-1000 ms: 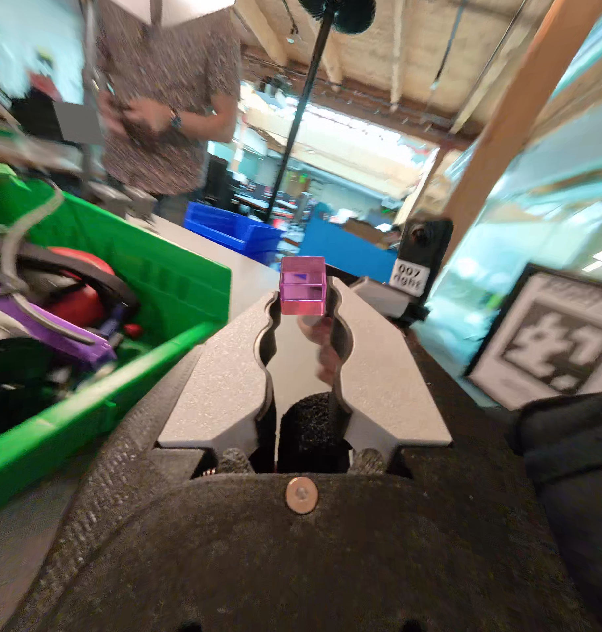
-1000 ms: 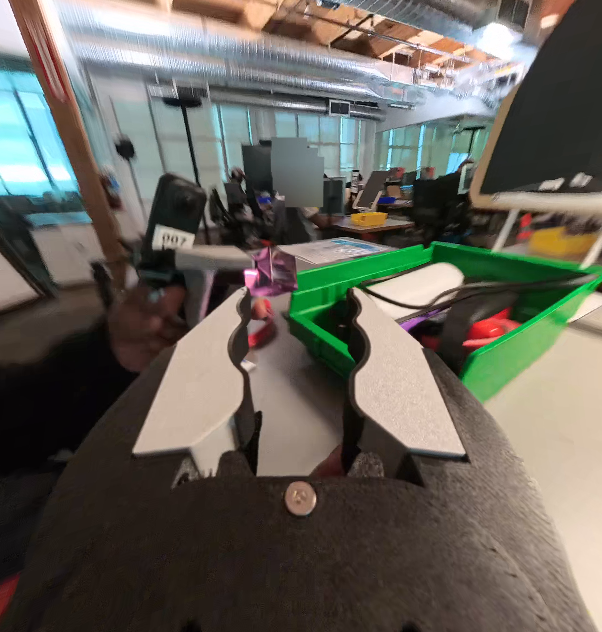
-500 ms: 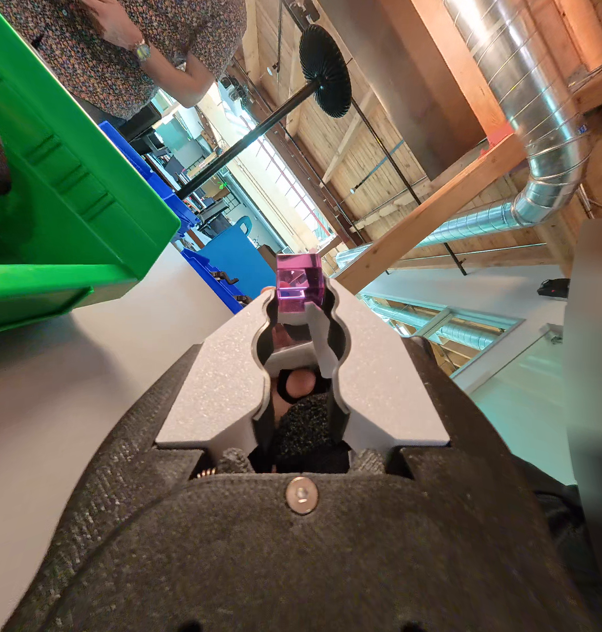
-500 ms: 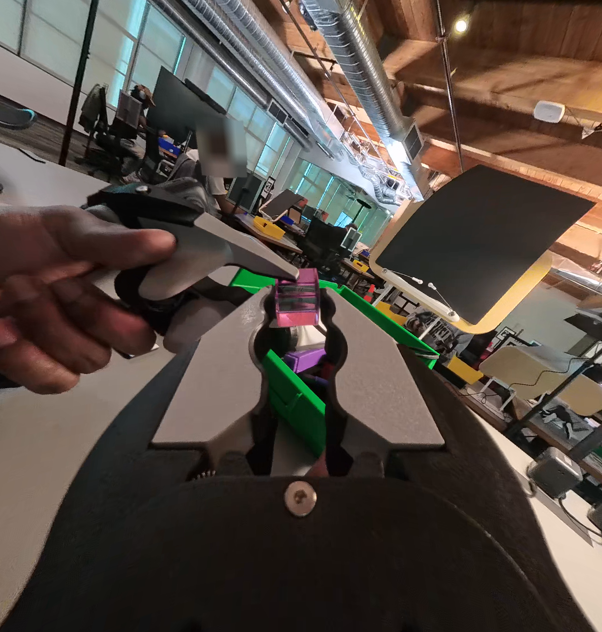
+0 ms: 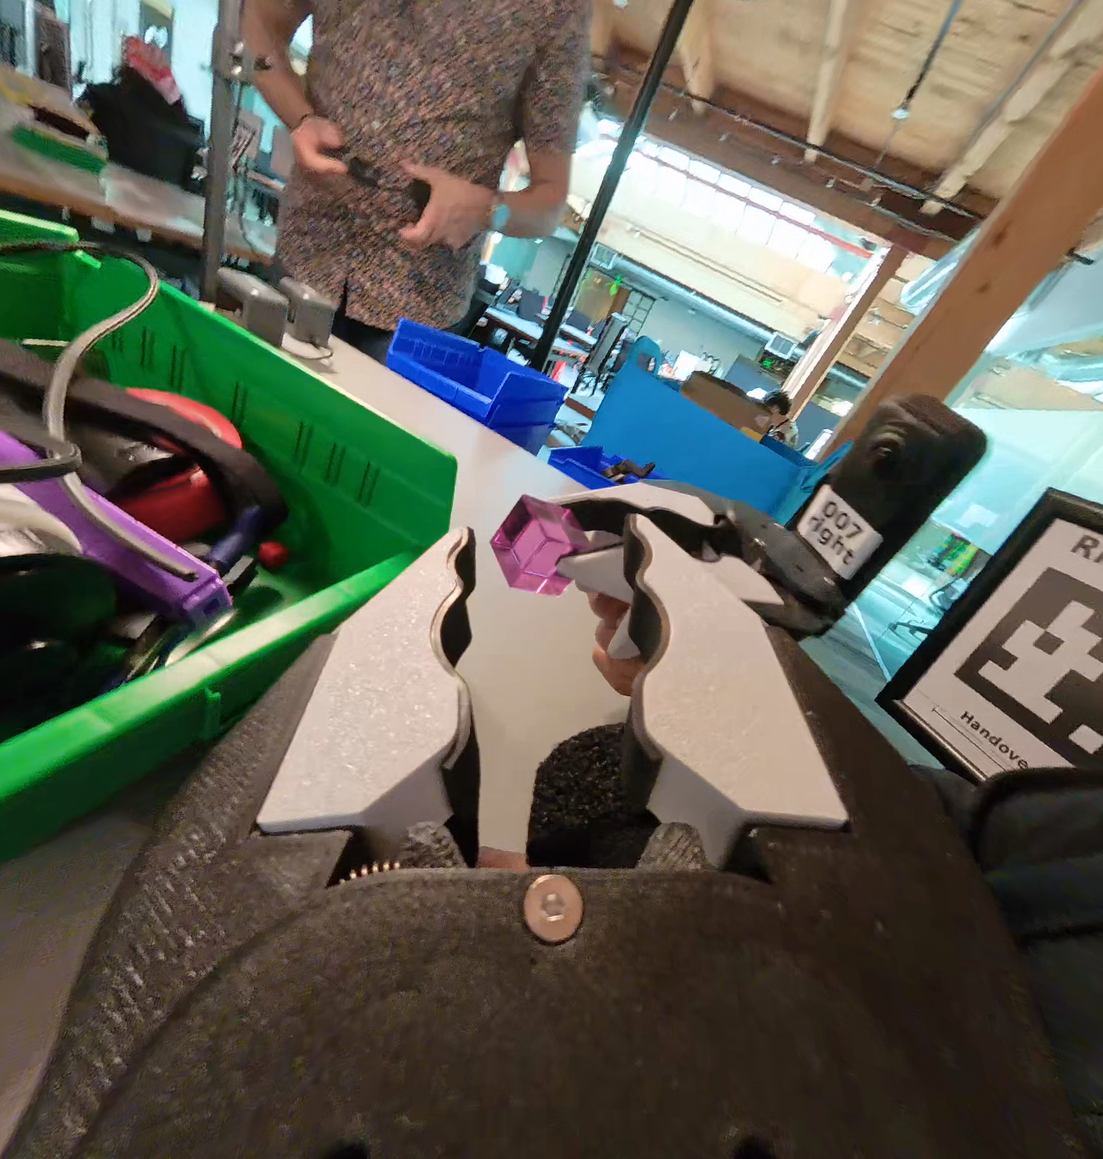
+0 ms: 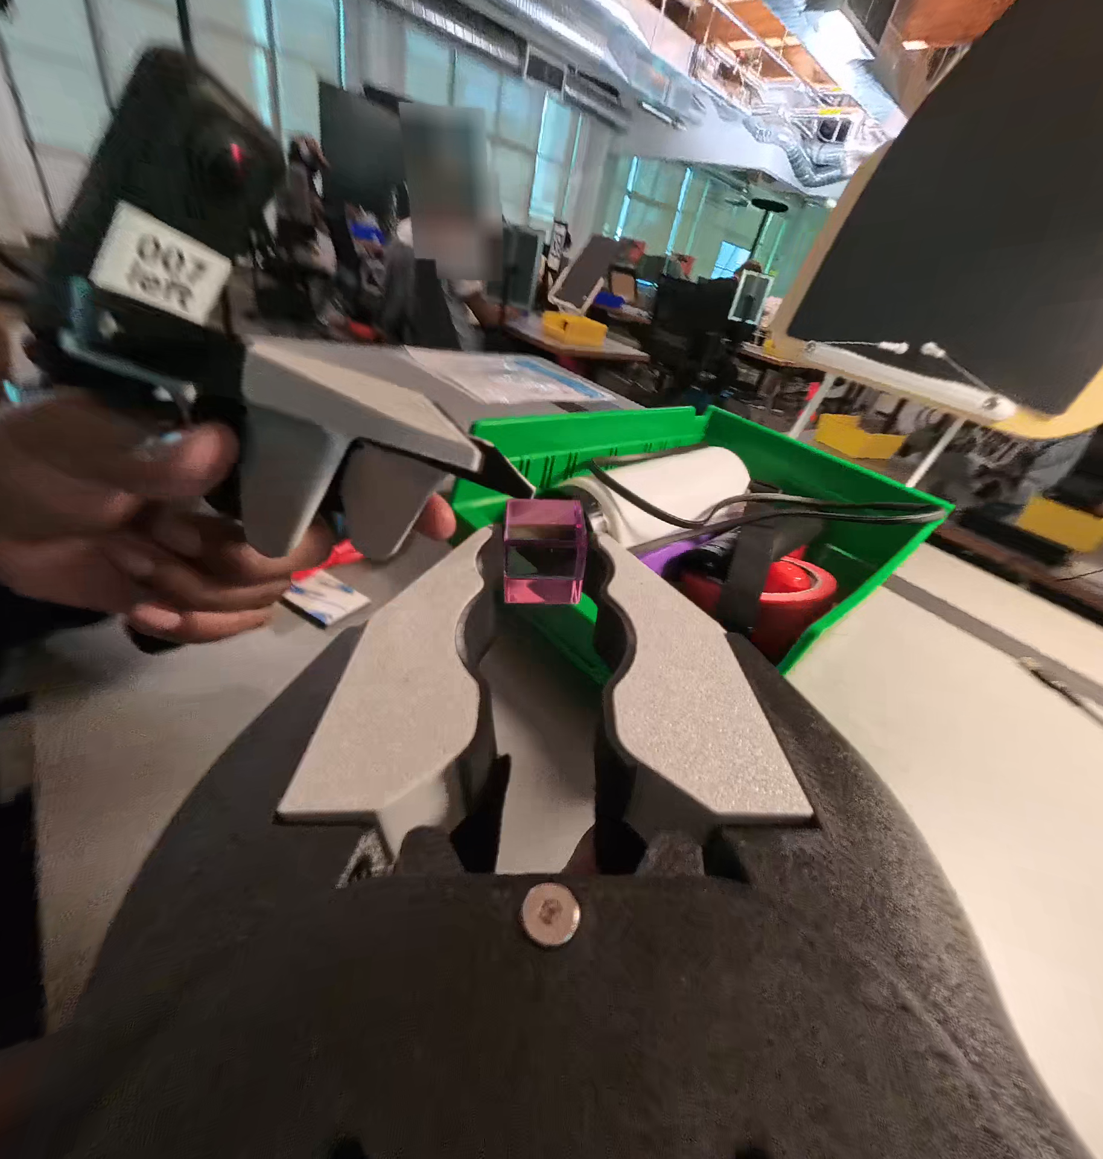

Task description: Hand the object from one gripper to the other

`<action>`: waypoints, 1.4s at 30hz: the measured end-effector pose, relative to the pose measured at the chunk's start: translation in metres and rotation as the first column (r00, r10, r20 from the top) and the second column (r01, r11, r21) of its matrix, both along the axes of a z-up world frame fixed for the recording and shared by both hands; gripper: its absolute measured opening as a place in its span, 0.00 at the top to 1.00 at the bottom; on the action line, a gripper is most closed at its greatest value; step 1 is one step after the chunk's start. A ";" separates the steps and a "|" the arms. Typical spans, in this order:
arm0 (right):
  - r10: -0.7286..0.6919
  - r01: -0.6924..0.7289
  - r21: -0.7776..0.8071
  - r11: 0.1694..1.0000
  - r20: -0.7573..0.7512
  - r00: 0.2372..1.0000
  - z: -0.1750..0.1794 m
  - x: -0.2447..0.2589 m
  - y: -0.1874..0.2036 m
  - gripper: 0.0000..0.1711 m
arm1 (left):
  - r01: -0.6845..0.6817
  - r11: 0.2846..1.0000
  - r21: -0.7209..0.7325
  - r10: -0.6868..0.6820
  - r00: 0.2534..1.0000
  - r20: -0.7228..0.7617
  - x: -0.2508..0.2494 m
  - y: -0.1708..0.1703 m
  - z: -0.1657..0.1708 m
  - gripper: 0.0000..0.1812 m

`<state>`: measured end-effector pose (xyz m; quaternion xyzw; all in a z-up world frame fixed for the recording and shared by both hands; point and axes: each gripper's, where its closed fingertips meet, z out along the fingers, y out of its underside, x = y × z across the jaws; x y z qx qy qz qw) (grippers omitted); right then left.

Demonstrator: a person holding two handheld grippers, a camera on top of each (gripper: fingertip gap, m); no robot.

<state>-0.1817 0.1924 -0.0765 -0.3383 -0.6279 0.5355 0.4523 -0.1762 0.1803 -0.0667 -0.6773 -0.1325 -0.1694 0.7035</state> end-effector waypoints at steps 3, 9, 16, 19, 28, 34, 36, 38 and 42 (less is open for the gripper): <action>-0.051 0.053 0.172 0.984 -0.017 0.999 -0.008 -0.002 -0.006 0.84 | -0.061 0.992 -0.109 0.055 0.997 -0.056 0.000 0.002 -0.011 0.73; -0.080 0.104 0.471 0.876 -0.072 0.994 -0.024 -0.004 -0.022 0.84 | -0.137 0.950 -0.280 0.084 0.977 -0.195 0.001 0.004 -0.033 0.80; -0.074 0.139 0.543 0.828 -0.139 0.987 -0.023 -0.003 -0.023 0.83 | -0.160 0.940 -0.301 0.074 0.958 -0.276 -0.003 0.005 -0.044 0.85; -0.156 0.209 0.364 0.907 -0.170 0.973 -0.003 -0.003 -0.013 0.75 | -0.095 0.986 -0.137 0.089 0.995 -0.054 -0.007 0.005 -0.022 0.85; -0.182 0.209 0.161 0.965 -0.169 0.969 0.008 -0.002 -0.023 0.76 | -0.078 0.972 0.220 -0.020 0.912 0.409 -0.012 0.001 0.008 0.85; -0.213 0.262 0.219 0.940 -0.221 0.952 0.013 -0.001 -0.015 0.83 | -0.011 0.974 0.225 -0.094 0.888 0.449 0.005 0.009 0.005 0.85; -0.185 0.242 0.263 0.934 -0.223 0.957 0.012 0.001 -0.013 0.84 | 0.033 0.984 0.174 -0.102 0.907 0.408 0.008 0.011 0.003 0.85; -0.146 0.218 0.327 0.920 -0.229 0.962 0.011 0.003 -0.013 0.83 | 0.058 0.991 0.119 -0.097 0.932 0.349 0.007 0.009 0.002 0.83; -0.090 0.176 0.421 0.890 -0.216 0.972 0.006 0.006 -0.011 0.83 | 0.034 0.999 0.006 -0.034 0.981 0.193 -0.002 0.002 -0.002 0.77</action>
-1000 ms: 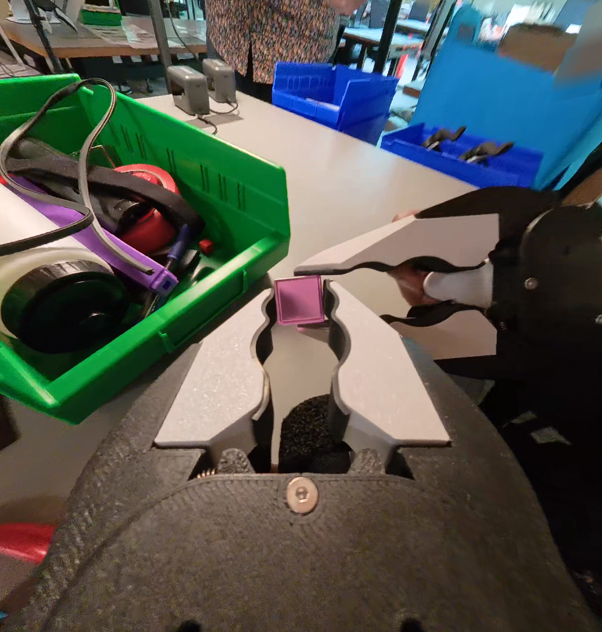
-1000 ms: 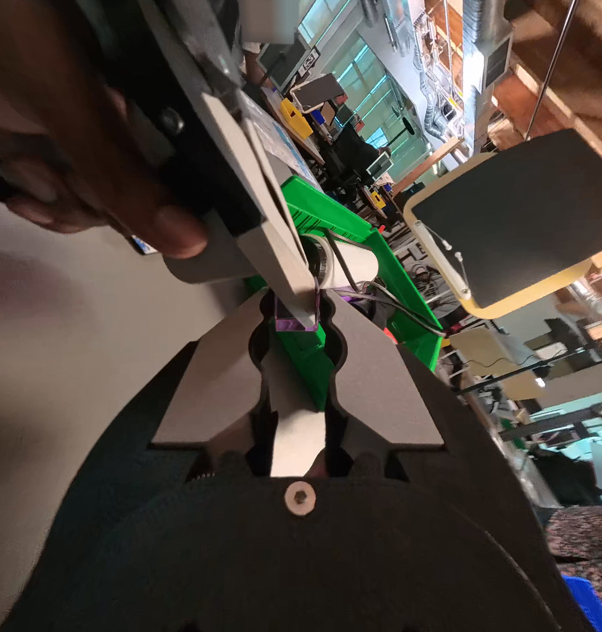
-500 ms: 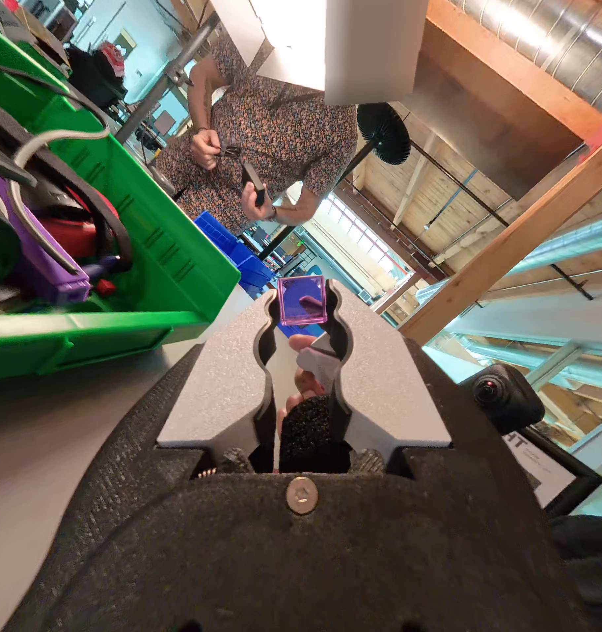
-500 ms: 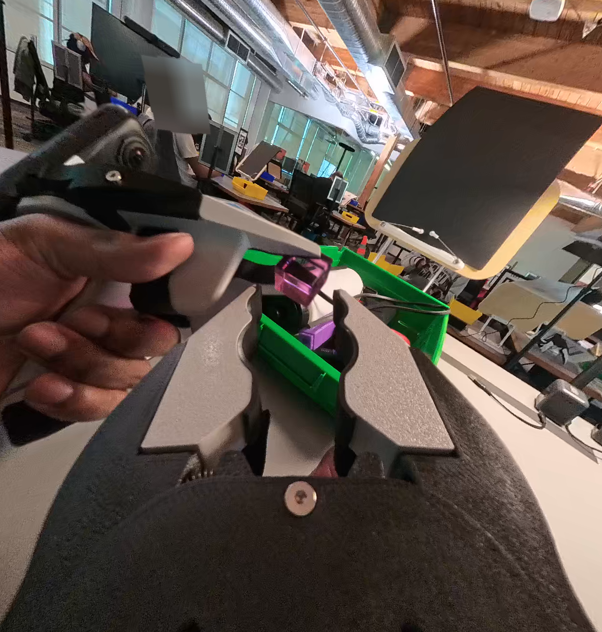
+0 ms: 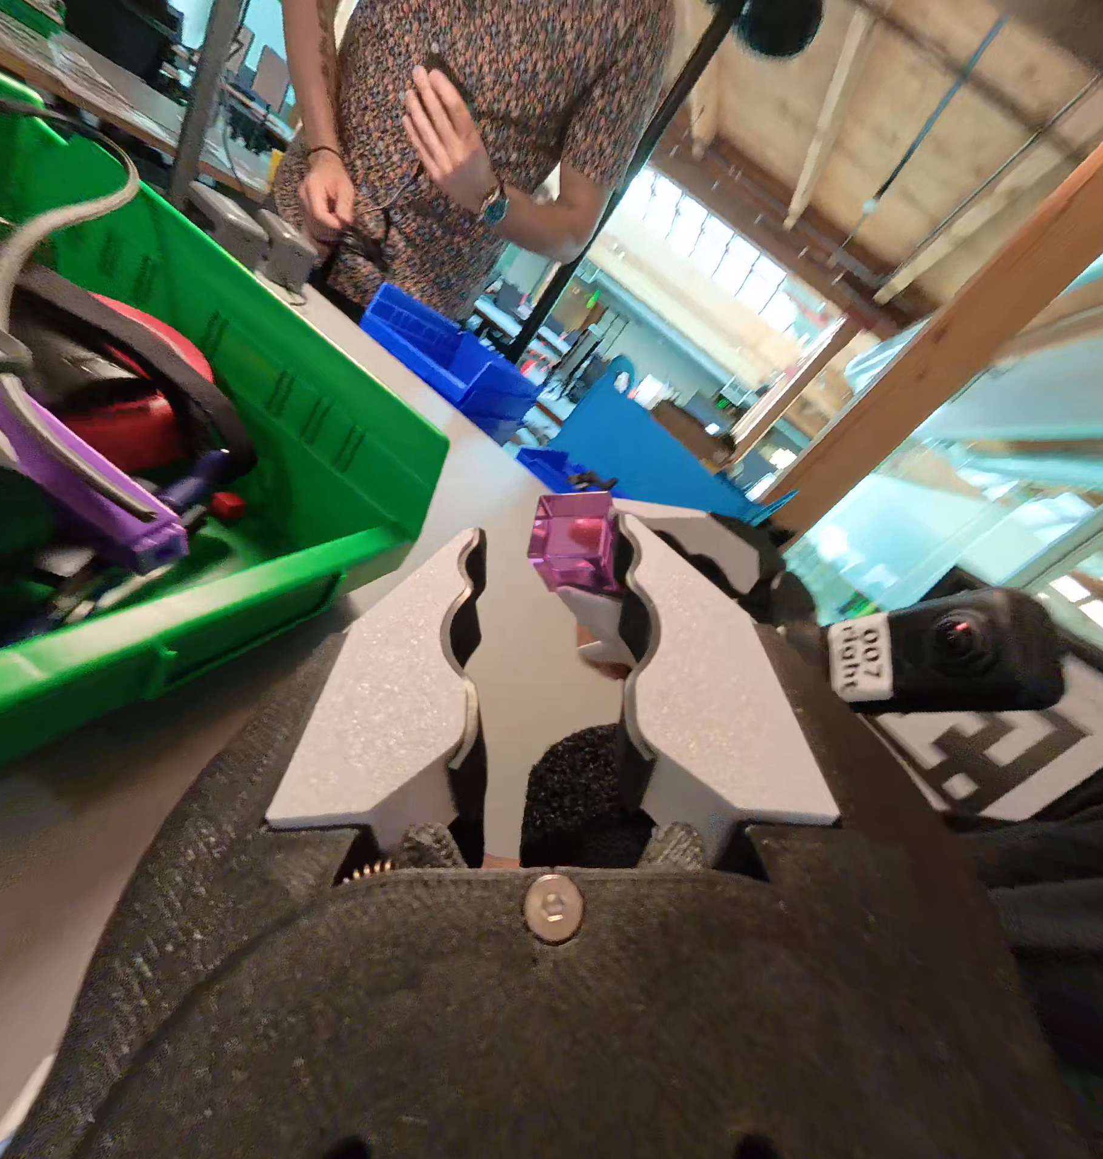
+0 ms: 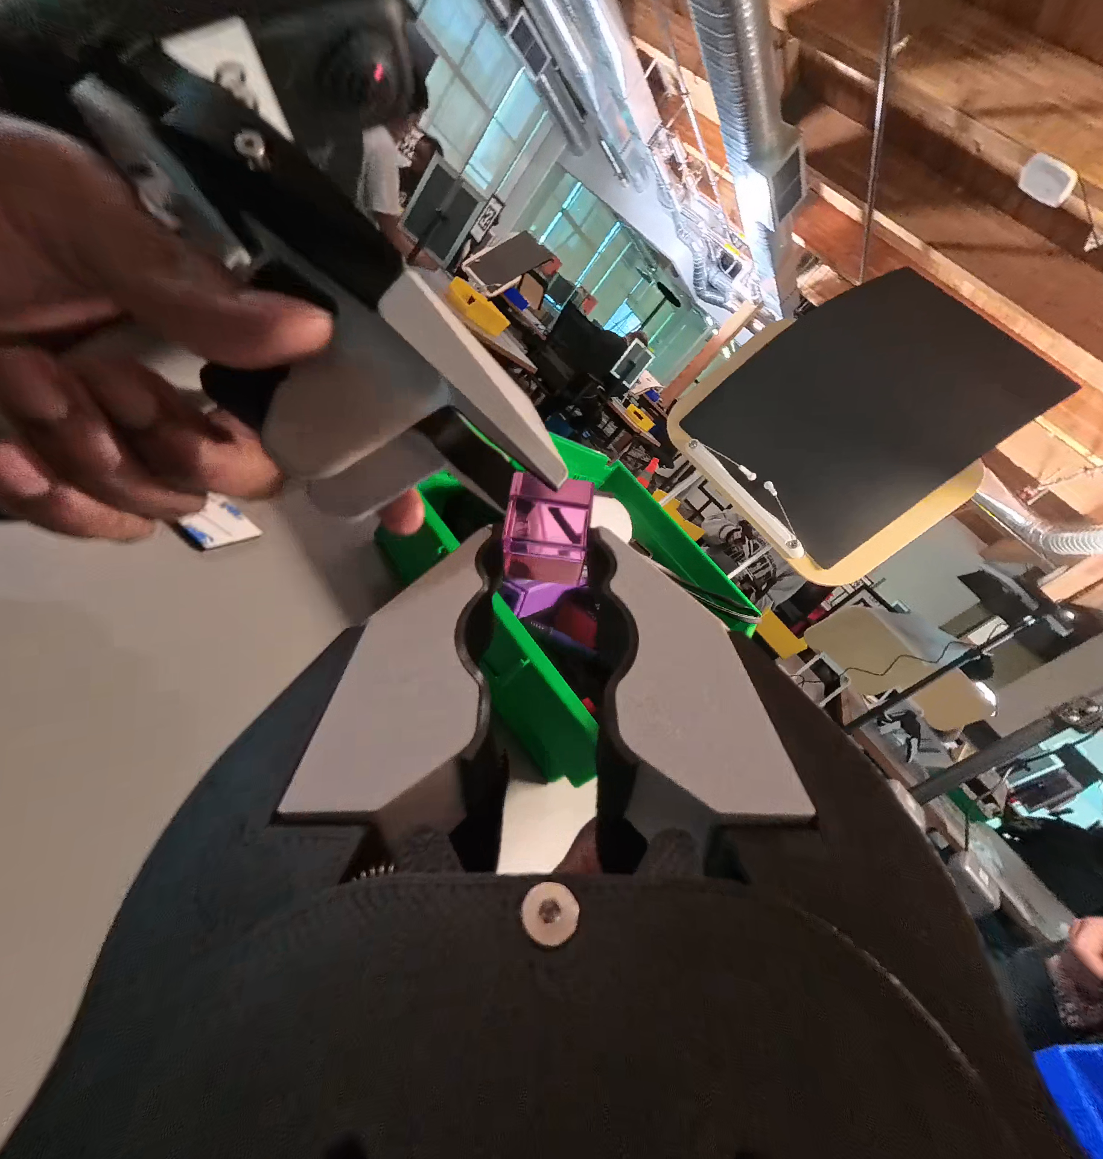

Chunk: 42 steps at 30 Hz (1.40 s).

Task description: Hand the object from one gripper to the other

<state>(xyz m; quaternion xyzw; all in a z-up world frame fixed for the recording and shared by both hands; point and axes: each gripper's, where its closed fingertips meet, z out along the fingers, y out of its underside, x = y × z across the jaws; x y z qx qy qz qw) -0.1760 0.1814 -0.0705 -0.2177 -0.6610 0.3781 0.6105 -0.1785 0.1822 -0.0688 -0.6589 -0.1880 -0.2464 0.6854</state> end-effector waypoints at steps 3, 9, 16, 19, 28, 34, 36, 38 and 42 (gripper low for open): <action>-0.022 0.018 0.093 0.995 0.041 0.999 -0.010 -0.002 0.001 0.83 | -0.074 0.992 -0.098 0.052 0.977 -0.208 -0.001 -0.002 -0.006 0.76; -0.098 0.071 0.193 0.979 0.133 0.986 -0.029 -0.008 -0.001 0.83 | -0.214 0.948 -0.234 0.066 0.854 -0.515 0.010 0.002 -0.022 0.76; -0.095 0.074 0.199 0.977 0.095 0.991 -0.025 -0.006 -0.009 0.83 | -0.336 0.905 -0.262 0.111 0.779 -0.617 0.000 0.001 -0.031 0.85; -0.095 0.093 0.026 0.995 0.053 0.994 -0.012 -0.007 -0.002 0.77 | -0.245 0.954 -0.172 0.146 0.882 -0.447 -0.001 0.003 -0.019 0.85; -0.042 0.052 -0.321 0.946 0.038 0.998 0.001 -0.011 -0.012 0.76 | -0.143 0.973 0.184 0.116 0.982 0.148 -0.007 0.000 0.010 0.84; -0.082 0.075 -0.260 0.963 -0.017 0.996 0.006 -0.009 -0.007 0.82 | -0.124 0.973 0.196 0.090 0.981 0.173 0.001 0.004 0.011 0.84; -0.057 0.049 -0.219 0.975 -0.031 0.998 0.009 -0.006 -0.007 0.83 | -0.082 0.980 0.181 0.055 0.988 0.146 0.005 0.004 0.012 0.85; -0.033 0.028 -0.160 0.987 -0.032 0.999 0.010 -0.003 -0.007 0.83 | -0.030 0.989 0.148 0.014 0.994 0.110 0.010 0.003 0.012 0.85; -0.029 0.031 -0.041 0.999 0.039 0.999 0.004 -0.002 0.000 0.82 | -0.041 0.996 0.074 0.050 0.991 -0.125 0.007 -0.003 0.015 0.80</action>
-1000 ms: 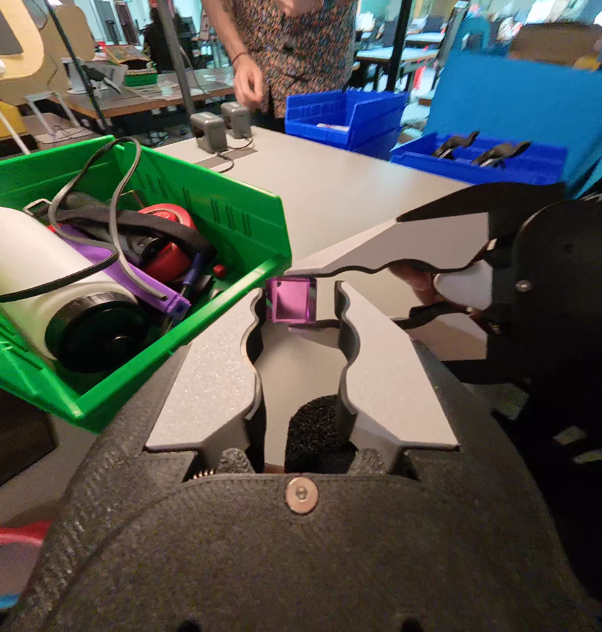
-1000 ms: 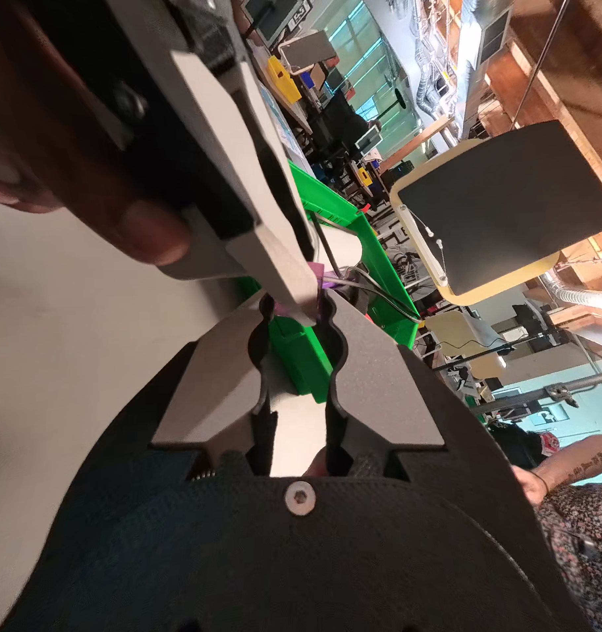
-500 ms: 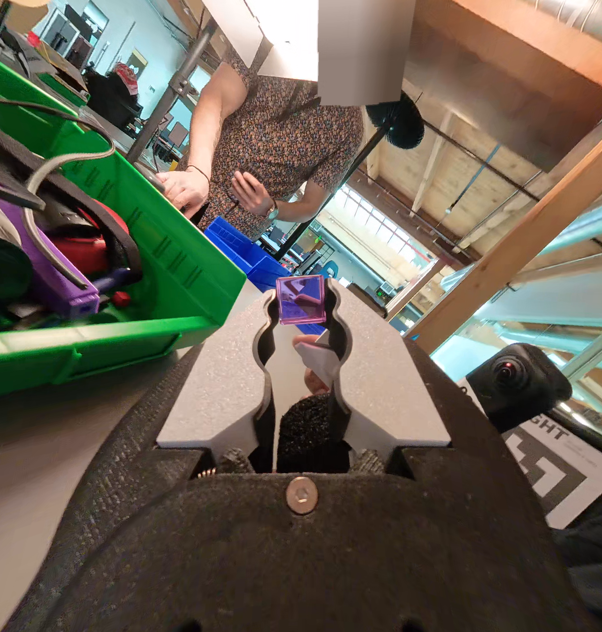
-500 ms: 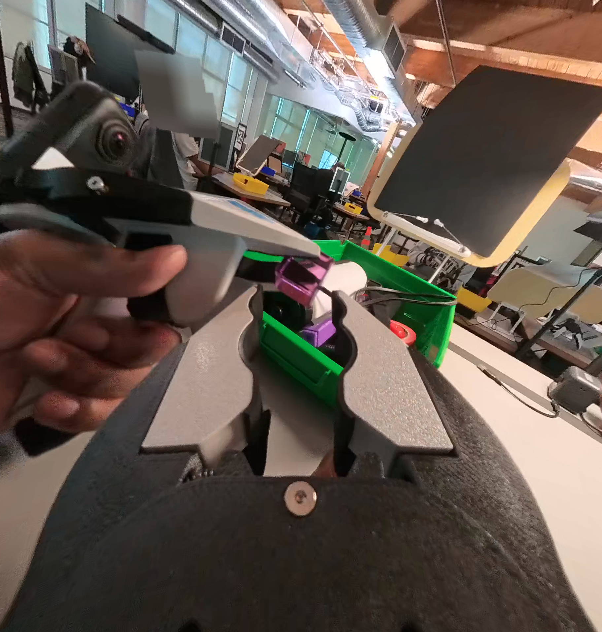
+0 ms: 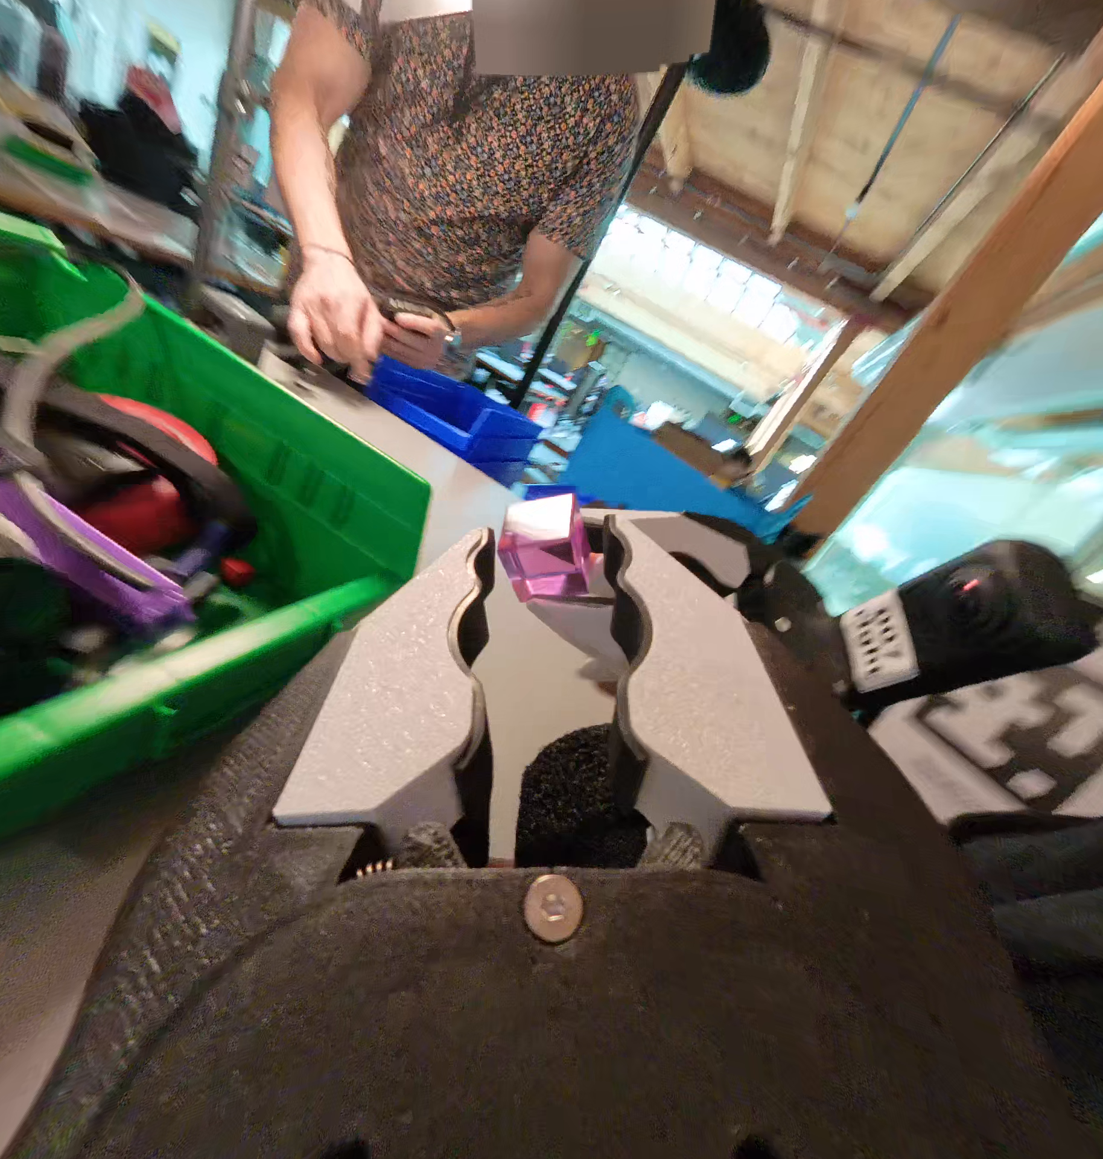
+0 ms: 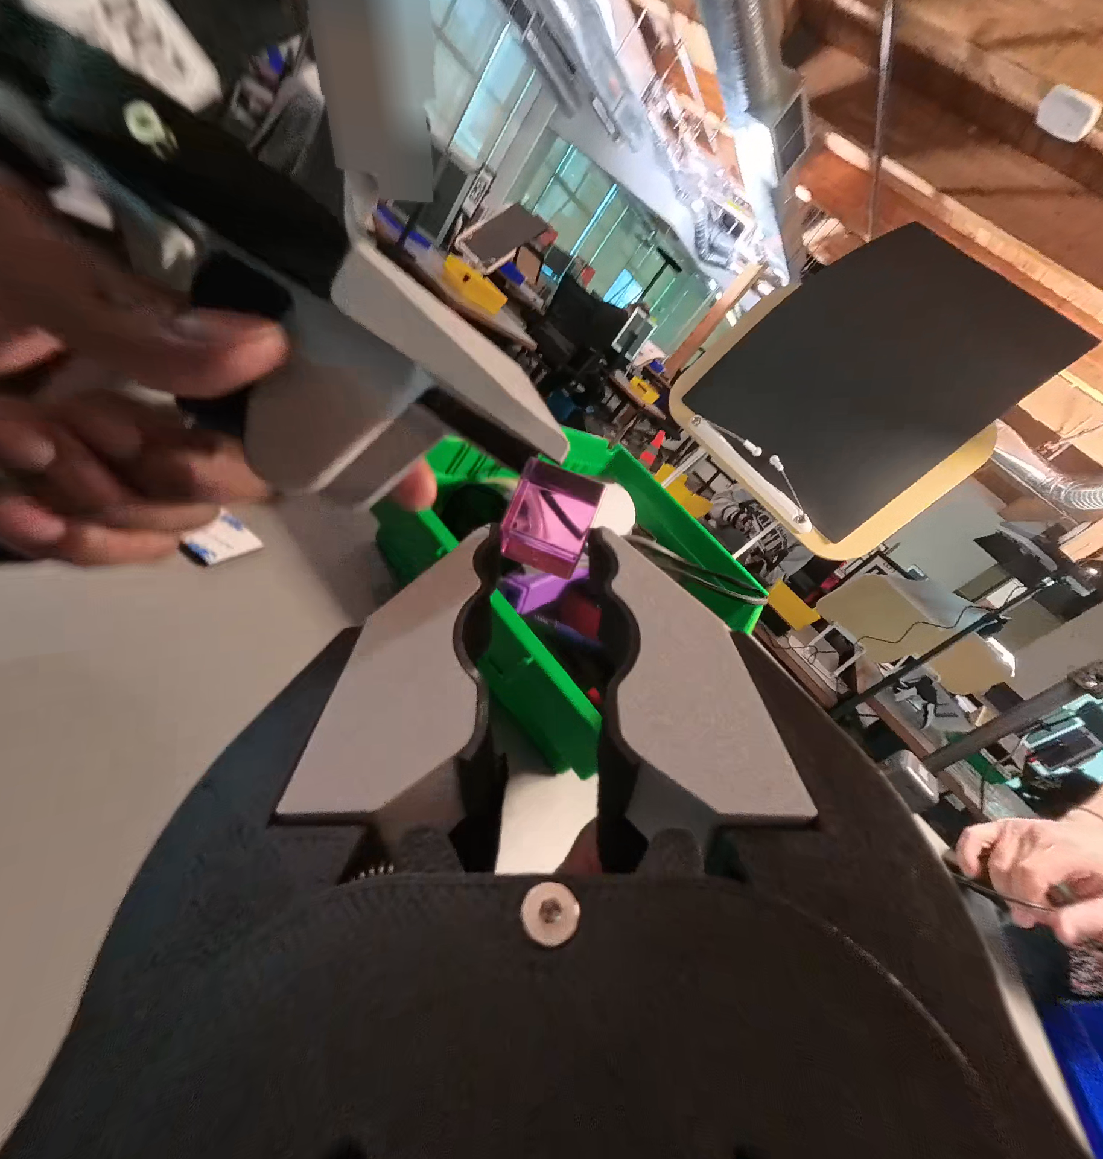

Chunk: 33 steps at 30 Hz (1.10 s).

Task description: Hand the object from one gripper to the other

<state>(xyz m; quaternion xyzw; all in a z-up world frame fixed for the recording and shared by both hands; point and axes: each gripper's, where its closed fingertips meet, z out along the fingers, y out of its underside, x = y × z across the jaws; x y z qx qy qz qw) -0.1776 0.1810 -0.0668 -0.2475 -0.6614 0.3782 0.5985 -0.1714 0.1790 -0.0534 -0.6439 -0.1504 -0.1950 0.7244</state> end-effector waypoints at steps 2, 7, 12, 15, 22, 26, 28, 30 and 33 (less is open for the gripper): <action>-0.020 0.017 0.066 0.998 0.049 0.999 -0.006 -0.001 0.003 0.82 | -0.087 0.994 -0.059 0.073 0.975 -0.208 -0.002 -0.004 0.001 0.80; -0.082 0.058 0.270 0.961 0.077 0.994 -0.014 -0.006 -0.001 0.82 | -0.254 0.942 -0.218 0.101 0.837 -0.538 0.005 0.000 -0.018 0.77; -0.118 0.080 0.384 0.920 0.077 0.990 -0.023 -0.008 -0.004 0.82 | -0.335 0.904 -0.264 0.116 0.788 -0.605 0.000 -0.001 -0.026 0.75; -0.109 0.067 0.404 0.912 0.083 0.991 -0.024 -0.007 -0.009 0.82 | -0.367 0.882 -0.298 0.103 0.764 -0.637 -0.001 -0.001 -0.033 0.76; -0.077 0.064 0.323 0.944 0.029 0.997 -0.013 -0.005 -0.011 0.83 | -0.382 0.889 -0.253 0.170 0.788 -0.592 -0.011 -0.002 -0.028 0.85; -0.052 0.052 -0.007 0.999 -0.024 0.998 0.005 -0.004 -0.007 0.79 | -0.209 0.974 -0.092 0.188 0.962 -0.199 -0.016 -0.004 -0.008 0.84; -0.022 0.020 -0.148 0.989 -0.014 1.000 0.006 -0.003 -0.011 0.78 | -0.150 0.988 0.044 0.149 0.989 0.023 -0.019 -0.007 0.004 0.84; -0.012 0.009 -0.220 0.975 -0.010 1.000 0.005 -0.004 -0.013 0.77 | -0.128 0.981 0.143 0.098 0.975 0.199 -0.022 -0.009 0.008 0.84; -0.019 0.010 -0.251 0.968 -0.034 0.999 0.006 -0.006 -0.015 0.77 | -0.102 0.980 0.169 0.046 0.950 0.307 -0.019 -0.003 0.001 0.84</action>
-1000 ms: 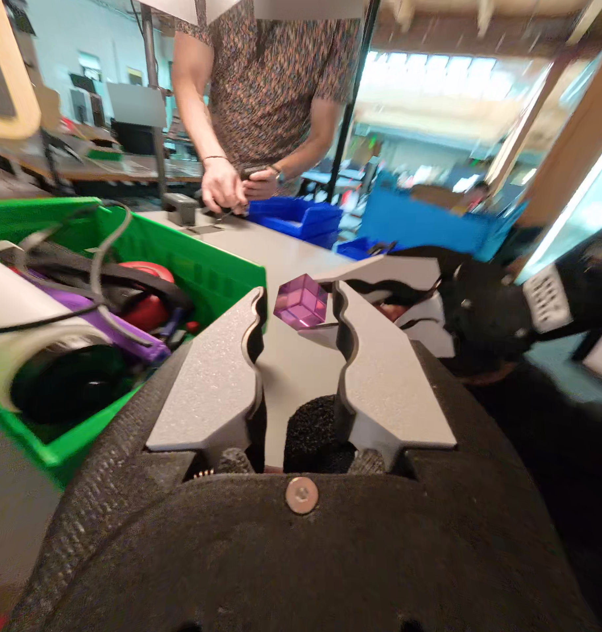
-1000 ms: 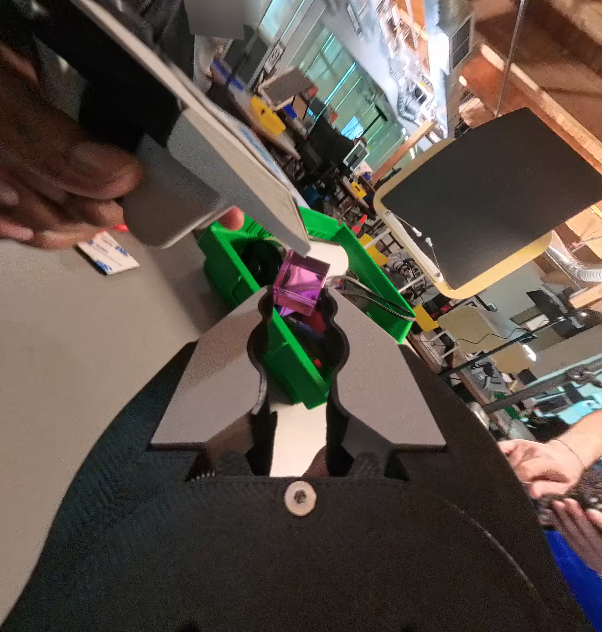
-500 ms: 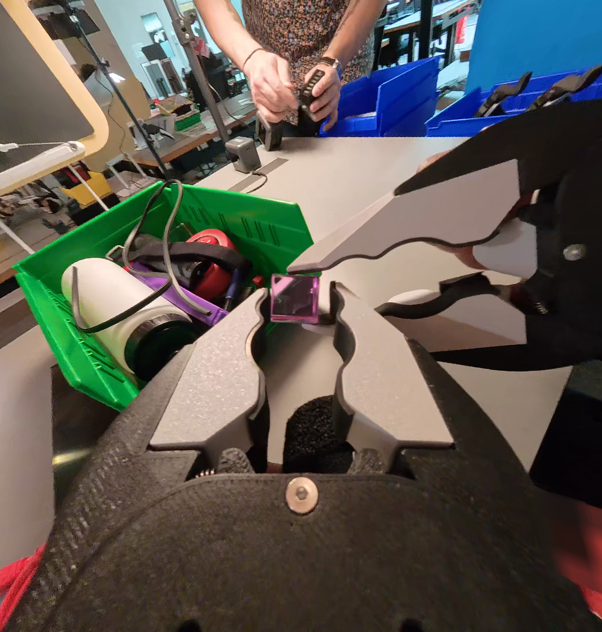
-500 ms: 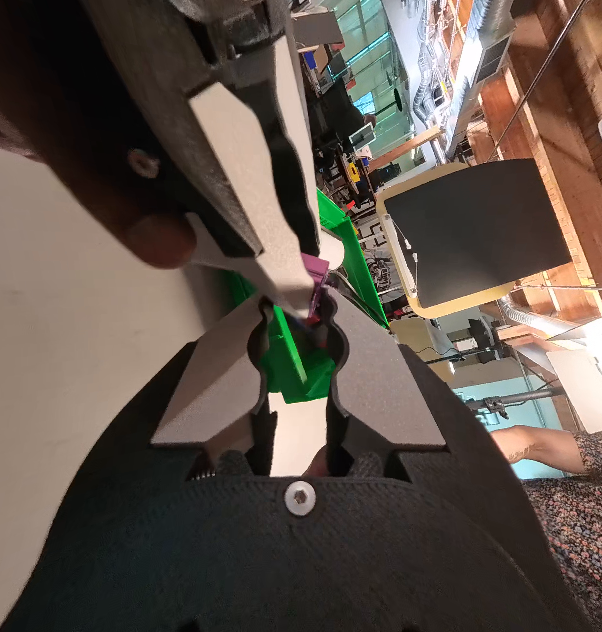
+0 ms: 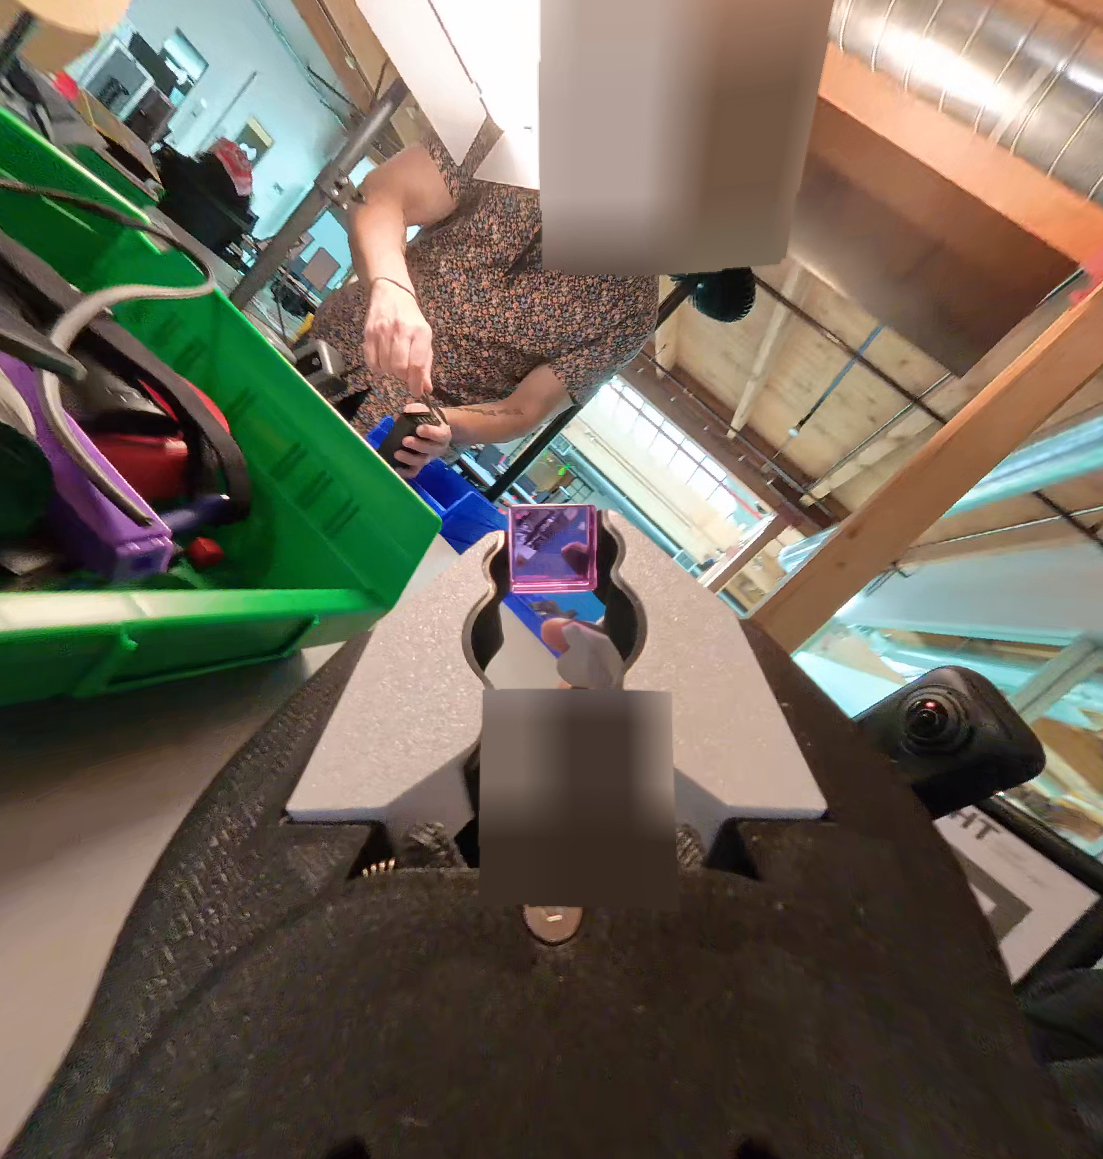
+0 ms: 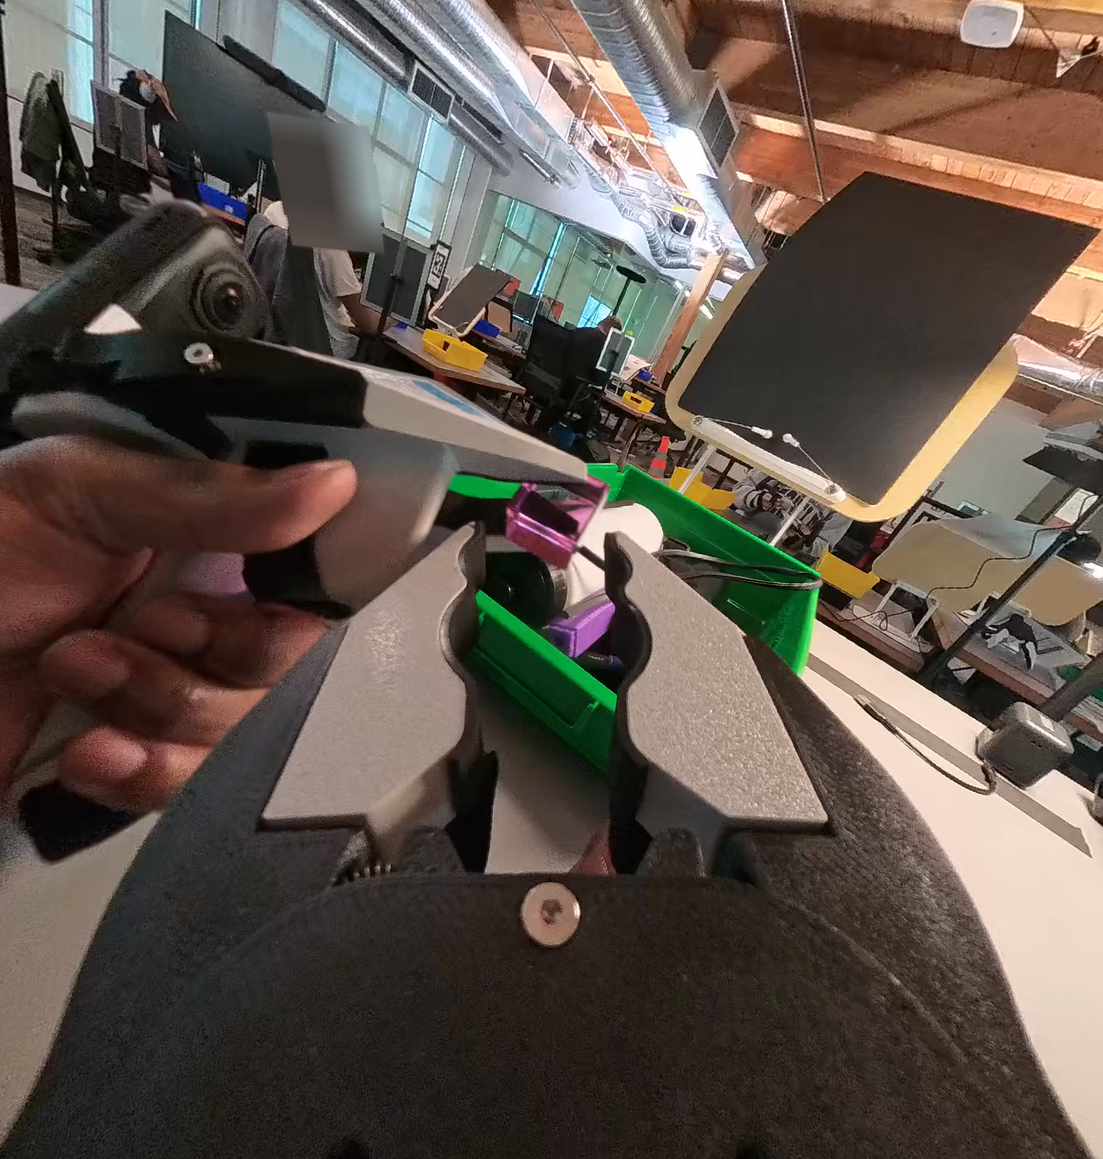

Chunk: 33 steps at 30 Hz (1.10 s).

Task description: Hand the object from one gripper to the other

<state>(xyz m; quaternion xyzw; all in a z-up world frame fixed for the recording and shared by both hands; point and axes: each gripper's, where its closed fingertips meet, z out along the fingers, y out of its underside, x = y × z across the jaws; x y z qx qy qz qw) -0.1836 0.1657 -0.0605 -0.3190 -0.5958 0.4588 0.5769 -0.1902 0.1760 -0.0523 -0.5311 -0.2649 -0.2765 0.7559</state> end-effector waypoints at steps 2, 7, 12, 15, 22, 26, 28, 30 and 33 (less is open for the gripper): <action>-0.020 0.020 0.001 1.000 -0.003 1.000 -0.002 -0.003 0.000 0.79 | 0.022 0.999 0.024 -0.022 0.999 0.039 0.006 0.004 -0.001 0.84; -0.042 0.044 0.046 0.998 -0.042 0.998 0.000 -0.002 0.006 0.82 | 0.046 0.998 0.046 -0.048 0.997 0.054 0.013 0.007 0.000 0.84; -0.042 0.039 0.245 0.969 0.007 0.999 -0.005 0.000 0.015 0.83 | 0.018 0.992 -0.128 -0.040 0.985 -0.166 0.011 0.005 -0.001 0.79; -0.059 0.039 0.329 0.944 0.051 0.997 -0.008 0.001 0.018 0.83 | -0.162 0.953 -0.256 0.017 0.871 -0.490 0.011 0.000 0.000 0.76; -0.109 0.051 0.500 0.865 0.087 0.990 -0.019 -0.001 0.011 0.83 | -0.377 0.838 -0.394 -0.083 0.626 -0.775 0.022 0.002 -0.020 0.78; -0.096 0.039 0.497 0.867 0.091 0.991 -0.021 -0.001 0.010 0.83 | -0.428 0.816 -0.388 -0.068 0.595 -0.801 0.014 0.000 -0.023 0.85; -0.083 0.034 0.476 0.879 0.082 0.993 -0.019 0.000 0.010 0.84 | -0.408 0.832 -0.376 -0.052 0.618 -0.785 0.012 0.000 -0.022 0.85; -0.069 0.041 0.437 0.899 0.047 0.996 -0.014 0.000 0.011 0.84 | -0.350 0.867 -0.355 -0.022 0.684 -0.729 0.010 0.001 -0.019 0.85; -0.036 0.036 0.289 0.957 -0.004 0.999 -0.005 0.000 0.014 0.80 | -0.159 0.946 -0.284 -0.012 0.855 -0.518 0.007 0.000 -0.012 0.85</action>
